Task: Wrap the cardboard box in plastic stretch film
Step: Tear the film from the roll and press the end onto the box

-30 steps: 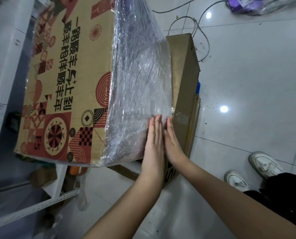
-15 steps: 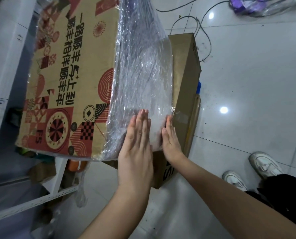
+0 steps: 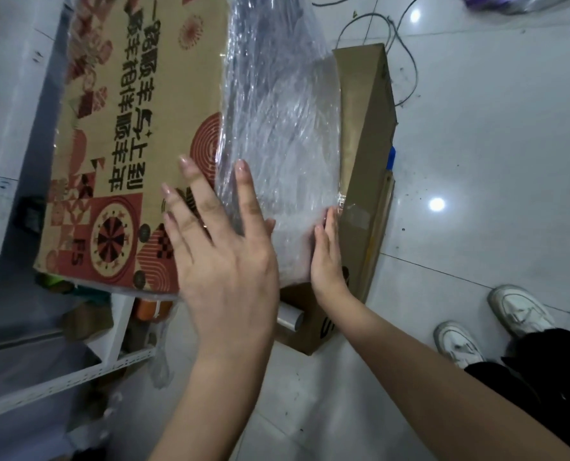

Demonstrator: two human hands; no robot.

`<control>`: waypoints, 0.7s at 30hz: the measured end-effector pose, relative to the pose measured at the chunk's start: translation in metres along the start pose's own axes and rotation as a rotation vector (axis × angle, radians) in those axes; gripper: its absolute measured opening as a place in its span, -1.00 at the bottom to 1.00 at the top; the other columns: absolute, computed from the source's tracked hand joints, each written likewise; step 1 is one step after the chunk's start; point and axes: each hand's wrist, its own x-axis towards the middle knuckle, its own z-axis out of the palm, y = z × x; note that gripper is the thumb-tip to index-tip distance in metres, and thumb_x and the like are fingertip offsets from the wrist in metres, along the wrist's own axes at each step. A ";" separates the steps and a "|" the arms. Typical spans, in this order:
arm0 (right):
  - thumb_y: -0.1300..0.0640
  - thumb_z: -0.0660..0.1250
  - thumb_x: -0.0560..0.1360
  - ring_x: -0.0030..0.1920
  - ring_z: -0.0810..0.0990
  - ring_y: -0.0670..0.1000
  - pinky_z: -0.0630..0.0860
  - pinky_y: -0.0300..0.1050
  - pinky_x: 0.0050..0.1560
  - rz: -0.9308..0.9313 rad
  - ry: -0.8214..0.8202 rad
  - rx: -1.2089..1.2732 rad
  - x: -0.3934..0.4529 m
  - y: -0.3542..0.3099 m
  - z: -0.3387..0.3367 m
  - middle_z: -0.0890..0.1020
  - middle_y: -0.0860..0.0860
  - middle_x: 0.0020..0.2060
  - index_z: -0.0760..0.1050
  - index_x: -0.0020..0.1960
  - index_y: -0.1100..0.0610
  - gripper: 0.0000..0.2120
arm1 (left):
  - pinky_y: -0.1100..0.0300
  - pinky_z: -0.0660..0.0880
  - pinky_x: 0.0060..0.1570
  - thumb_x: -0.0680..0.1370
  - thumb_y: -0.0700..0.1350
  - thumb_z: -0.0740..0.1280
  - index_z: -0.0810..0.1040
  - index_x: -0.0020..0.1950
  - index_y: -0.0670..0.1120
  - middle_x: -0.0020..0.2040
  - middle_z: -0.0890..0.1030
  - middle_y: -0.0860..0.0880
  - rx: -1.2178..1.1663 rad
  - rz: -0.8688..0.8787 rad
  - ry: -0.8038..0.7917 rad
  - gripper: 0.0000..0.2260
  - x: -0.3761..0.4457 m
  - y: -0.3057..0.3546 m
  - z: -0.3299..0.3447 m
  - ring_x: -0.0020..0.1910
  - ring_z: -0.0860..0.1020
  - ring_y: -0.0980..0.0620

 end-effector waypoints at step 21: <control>-0.04 0.02 0.64 0.46 0.21 -0.03 0.14 0.09 0.48 0.289 0.183 0.217 0.013 -0.010 0.002 0.23 -0.10 0.48 0.14 0.50 -0.09 -0.57 | -0.46 -0.14 0.28 0.56 0.20 -0.07 0.05 0.44 0.22 0.51 0.14 0.07 -0.424 -0.468 -0.043 -0.57 -0.002 0.007 -0.014 0.48 0.01 -0.26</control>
